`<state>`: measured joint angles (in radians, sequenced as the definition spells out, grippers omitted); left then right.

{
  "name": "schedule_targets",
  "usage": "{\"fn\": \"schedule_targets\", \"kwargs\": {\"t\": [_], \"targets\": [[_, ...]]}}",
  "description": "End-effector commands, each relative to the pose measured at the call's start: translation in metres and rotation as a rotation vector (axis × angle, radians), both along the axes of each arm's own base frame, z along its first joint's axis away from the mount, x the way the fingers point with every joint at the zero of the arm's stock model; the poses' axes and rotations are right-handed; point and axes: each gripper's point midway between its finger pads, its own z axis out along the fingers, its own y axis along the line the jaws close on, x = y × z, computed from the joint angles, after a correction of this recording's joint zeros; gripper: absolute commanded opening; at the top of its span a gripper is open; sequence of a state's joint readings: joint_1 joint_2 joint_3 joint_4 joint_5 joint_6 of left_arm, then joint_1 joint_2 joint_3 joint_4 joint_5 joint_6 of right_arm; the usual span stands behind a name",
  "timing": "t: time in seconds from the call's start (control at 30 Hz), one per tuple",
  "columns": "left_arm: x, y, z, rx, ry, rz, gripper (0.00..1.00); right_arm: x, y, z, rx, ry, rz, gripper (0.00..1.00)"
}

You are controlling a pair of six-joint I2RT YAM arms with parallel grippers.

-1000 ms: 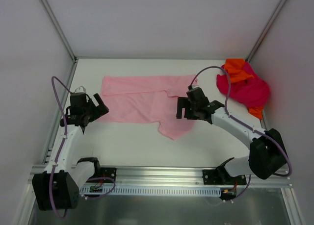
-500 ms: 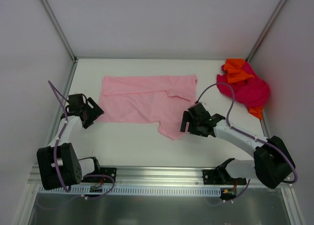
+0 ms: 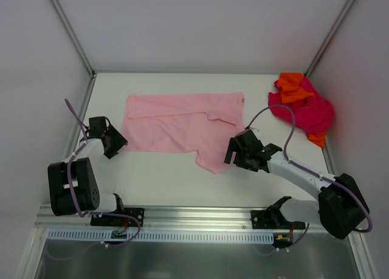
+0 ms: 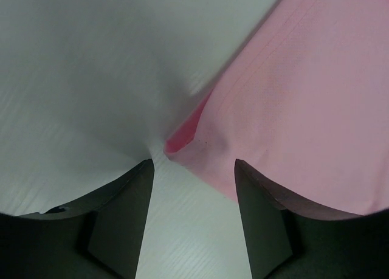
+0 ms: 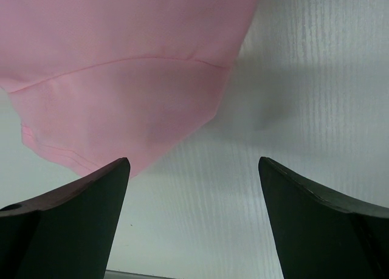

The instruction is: Fold and stack the t-shirts

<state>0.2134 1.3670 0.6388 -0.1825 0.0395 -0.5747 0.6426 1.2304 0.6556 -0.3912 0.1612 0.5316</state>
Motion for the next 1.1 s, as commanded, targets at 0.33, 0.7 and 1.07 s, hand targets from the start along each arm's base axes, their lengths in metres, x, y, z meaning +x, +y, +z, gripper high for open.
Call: {"fn": "schedule_targets", "kwargs": {"t": [0.33, 0.7, 1.07], "targets": [[0.010, 0.015, -0.001, 0.055, -0.014, 0.049, 0.35, 0.008, 0.012, 0.007, 0.057, -0.030, -0.054, 0.92], [0.003, 0.018, 0.007, 0.078, -0.037, 0.067, 0.43, 0.006, 0.021, 0.006, 0.061, -0.023, -0.024, 0.92], [0.000, 0.015, -0.002, 0.058, -0.013, 0.069, 0.32, 0.004, 0.019, 0.007, 0.044, -0.017, -0.015, 0.92]]}}
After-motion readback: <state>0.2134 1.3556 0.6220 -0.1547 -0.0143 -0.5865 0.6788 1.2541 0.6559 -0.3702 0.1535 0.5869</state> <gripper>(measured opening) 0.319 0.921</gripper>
